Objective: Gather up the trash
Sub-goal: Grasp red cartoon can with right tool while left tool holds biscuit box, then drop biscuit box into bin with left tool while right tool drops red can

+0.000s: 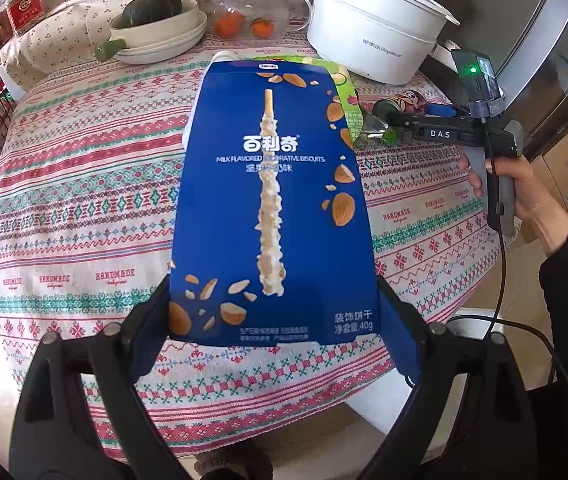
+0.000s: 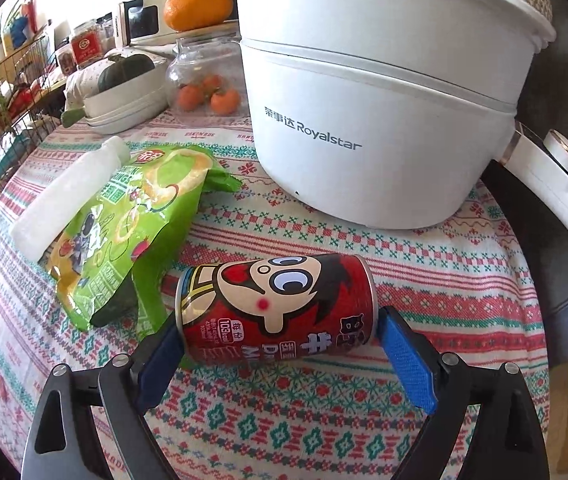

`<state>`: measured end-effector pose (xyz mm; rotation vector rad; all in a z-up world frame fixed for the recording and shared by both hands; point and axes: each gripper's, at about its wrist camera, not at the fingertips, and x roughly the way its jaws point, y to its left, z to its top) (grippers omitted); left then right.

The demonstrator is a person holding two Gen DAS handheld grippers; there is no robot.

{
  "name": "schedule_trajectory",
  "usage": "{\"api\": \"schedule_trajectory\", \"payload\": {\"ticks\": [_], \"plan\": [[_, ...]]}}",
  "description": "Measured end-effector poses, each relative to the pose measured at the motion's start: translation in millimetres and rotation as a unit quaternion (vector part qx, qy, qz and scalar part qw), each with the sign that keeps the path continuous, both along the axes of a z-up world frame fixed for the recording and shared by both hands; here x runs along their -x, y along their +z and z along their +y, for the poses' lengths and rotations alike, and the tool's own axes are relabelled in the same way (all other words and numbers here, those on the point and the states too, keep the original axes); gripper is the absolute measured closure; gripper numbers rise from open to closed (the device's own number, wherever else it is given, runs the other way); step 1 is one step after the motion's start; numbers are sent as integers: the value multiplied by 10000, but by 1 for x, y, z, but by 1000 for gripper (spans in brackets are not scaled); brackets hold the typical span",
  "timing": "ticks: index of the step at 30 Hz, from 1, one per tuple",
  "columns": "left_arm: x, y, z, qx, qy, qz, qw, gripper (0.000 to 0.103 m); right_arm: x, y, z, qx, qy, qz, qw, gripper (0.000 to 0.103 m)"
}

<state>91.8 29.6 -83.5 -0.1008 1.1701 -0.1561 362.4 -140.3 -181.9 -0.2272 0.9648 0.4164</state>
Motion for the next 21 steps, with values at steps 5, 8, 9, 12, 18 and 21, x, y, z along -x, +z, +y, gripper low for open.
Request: {"api": "schedule_trajectory", "payload": {"ticks": [5,8,9,12,18,21], "plan": [[-2,-1,0,-16,25,-15,10000,11,-7,-4,1,-107,-16,-22,9999,10],[-3,-3,1,-46,34,-35,10000,11,-8,-4,1,-259,-50,-18,9997,13],[-4,-3,2,-42,48,-33,10000,11,-7,-3,0,-285,-58,2,9996,13],[-4,-2,3,-15,35,-75,10000,11,2,3,-4,-320,-97,61,9994,14],[-2,4,1,76,-169,-209,9996,11,41,36,-15,-186,-130,-69,9997,14],[-3,6,0,105,-323,-270,9991,11,66,56,-24,-199,-181,-142,9995,14]]}}
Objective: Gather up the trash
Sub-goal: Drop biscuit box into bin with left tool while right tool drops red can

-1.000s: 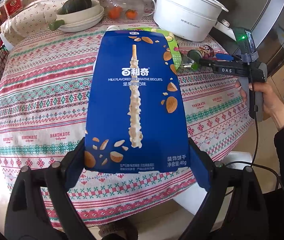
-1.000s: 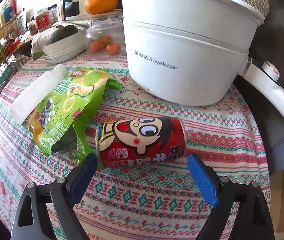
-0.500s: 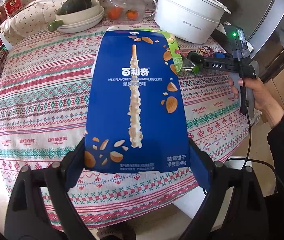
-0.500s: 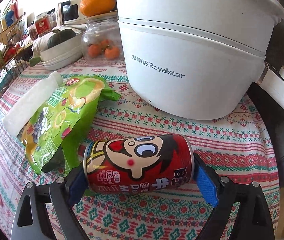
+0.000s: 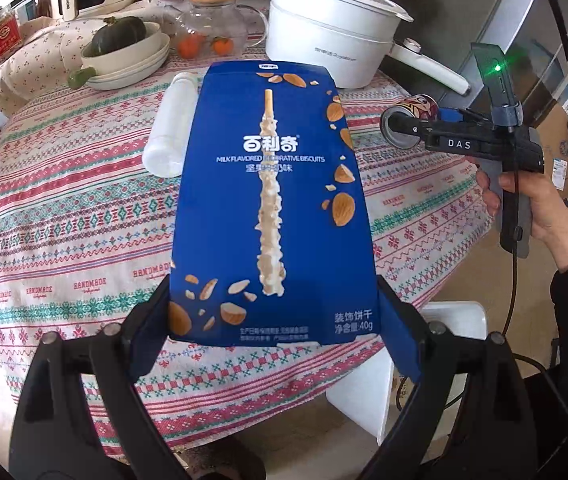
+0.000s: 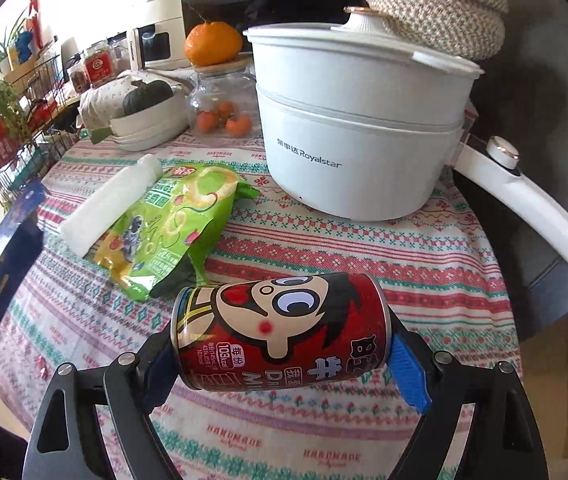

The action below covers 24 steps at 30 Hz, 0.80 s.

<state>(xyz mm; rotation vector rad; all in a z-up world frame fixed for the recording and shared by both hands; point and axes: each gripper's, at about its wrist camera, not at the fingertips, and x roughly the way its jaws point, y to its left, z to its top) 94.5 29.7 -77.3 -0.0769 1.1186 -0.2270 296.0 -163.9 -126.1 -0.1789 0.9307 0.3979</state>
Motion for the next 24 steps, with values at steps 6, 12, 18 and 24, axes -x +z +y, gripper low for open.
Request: {"api": "schedule_trajectory", "payload": {"ticks": [6,12,18,24], "plan": [[-1,4,-1,30,-443,-178,9989,11,61,34,-20,4,-159,-37,9999,14],[2,-3,-3,-40,-961,-195,9952,11,111,53,-38,78,-346,-28,9994,14],[26,-20,-33,-259,-1658,42,9858,11,153,53,-64,147,-717,140,9972,14],[52,-51,-63,-600,-2352,490,9689,11,186,43,-84,254,-903,251,9953,14]]}}
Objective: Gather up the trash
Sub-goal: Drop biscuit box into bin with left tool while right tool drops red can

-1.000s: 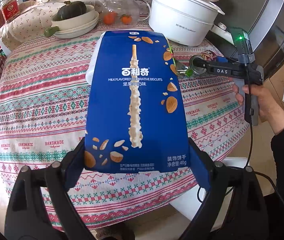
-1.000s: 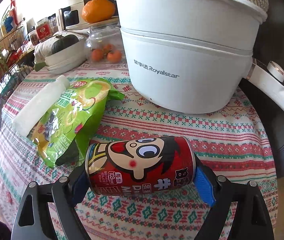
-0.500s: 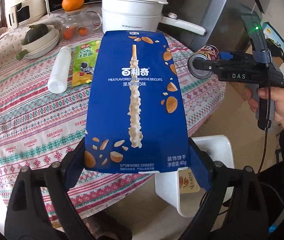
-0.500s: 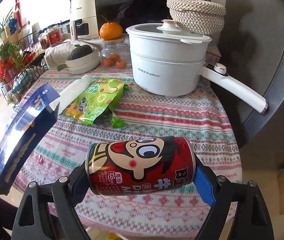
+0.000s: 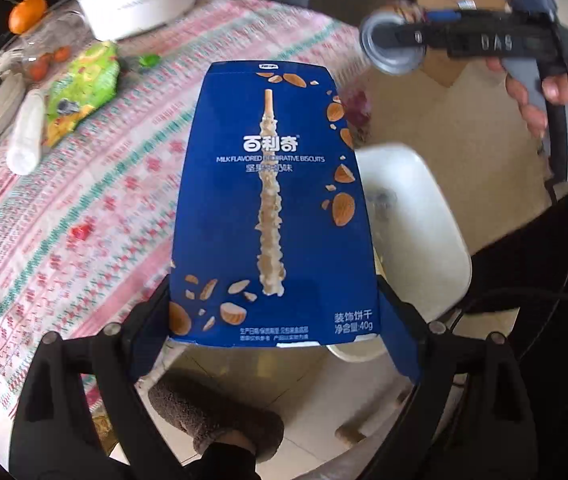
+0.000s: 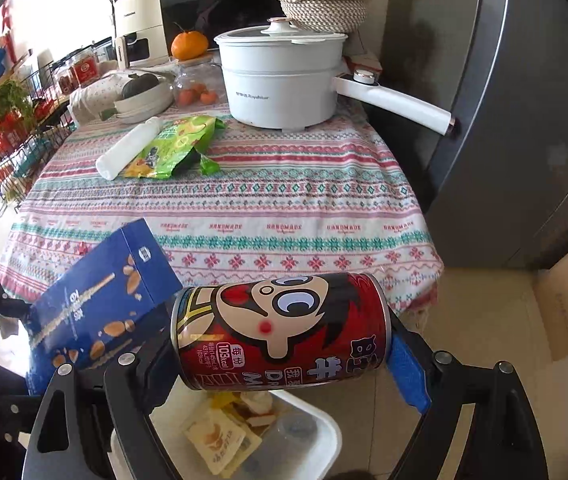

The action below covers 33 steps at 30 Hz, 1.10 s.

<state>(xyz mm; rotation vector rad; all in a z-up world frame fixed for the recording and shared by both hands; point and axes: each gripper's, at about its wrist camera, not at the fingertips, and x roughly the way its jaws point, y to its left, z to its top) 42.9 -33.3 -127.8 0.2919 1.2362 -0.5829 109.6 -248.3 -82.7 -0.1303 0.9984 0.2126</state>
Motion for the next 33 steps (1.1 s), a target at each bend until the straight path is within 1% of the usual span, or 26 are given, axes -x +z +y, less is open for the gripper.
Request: {"api": "schedule_trajectory", "payload": {"ticks": [7,12,15,18,24,29,33], "plan": [[21,-26,-29,-374,-566,333,9971,11,35,-14,-7,60,117,186,9997,14],[28,-42,-45,-549,-798,589,9936,11,52,-33,-1,137,365,521,9979,14],[30,-47,-54,-614,-950,639,9915,11,60,-47,3,242,545,759,9953,14],[35,-46,-67,-744,-1031,409,9910,10,65,-57,3,315,647,912,9932,14],[36,-31,-76,-684,-1085,148,9916,7,68,-72,-4,376,618,1149,9907,14],[30,-15,-73,-504,-1134,148,9922,7,71,-76,-2,438,680,1229,9891,13],[21,-6,-60,-403,-966,91,9945,7,70,-78,3,466,765,1277,9878,13]]}}
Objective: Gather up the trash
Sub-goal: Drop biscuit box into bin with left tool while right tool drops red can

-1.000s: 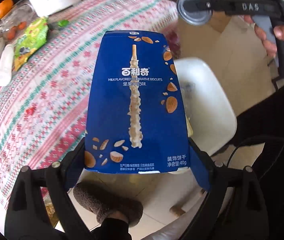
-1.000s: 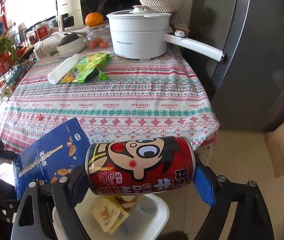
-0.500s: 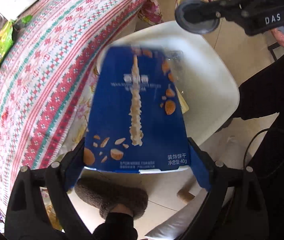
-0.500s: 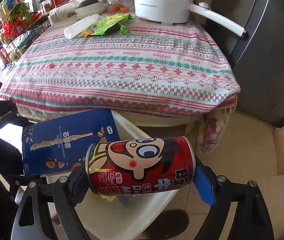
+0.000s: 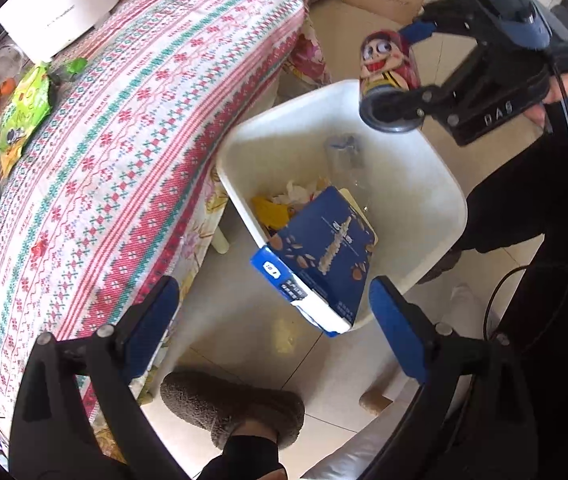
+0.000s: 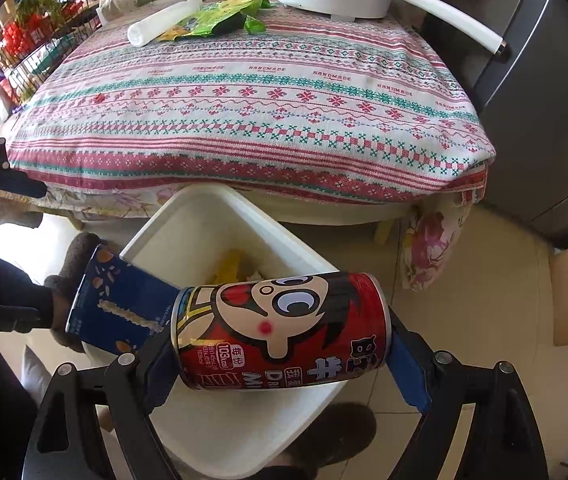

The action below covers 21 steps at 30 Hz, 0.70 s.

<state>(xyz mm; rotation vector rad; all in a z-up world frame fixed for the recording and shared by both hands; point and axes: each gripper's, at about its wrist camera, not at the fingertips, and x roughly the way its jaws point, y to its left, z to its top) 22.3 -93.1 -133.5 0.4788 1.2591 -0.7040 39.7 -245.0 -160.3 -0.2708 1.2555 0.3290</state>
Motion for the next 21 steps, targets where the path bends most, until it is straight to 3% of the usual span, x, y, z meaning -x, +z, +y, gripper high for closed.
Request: {"api": "schedule_trajectory", "payload": {"ticks": [6,12,21], "plan": [[-11,14,27,232,578,177,9979,7,-2,-5,12,45,221,87,9997,13],[-14,27,43,245,1040,20,9943,7,0,-7,25,-102,514,285,9982,13],[-25,31,56,246,1296,-156,9911,7,3,-10,37,44,745,307,9967,10]]}}
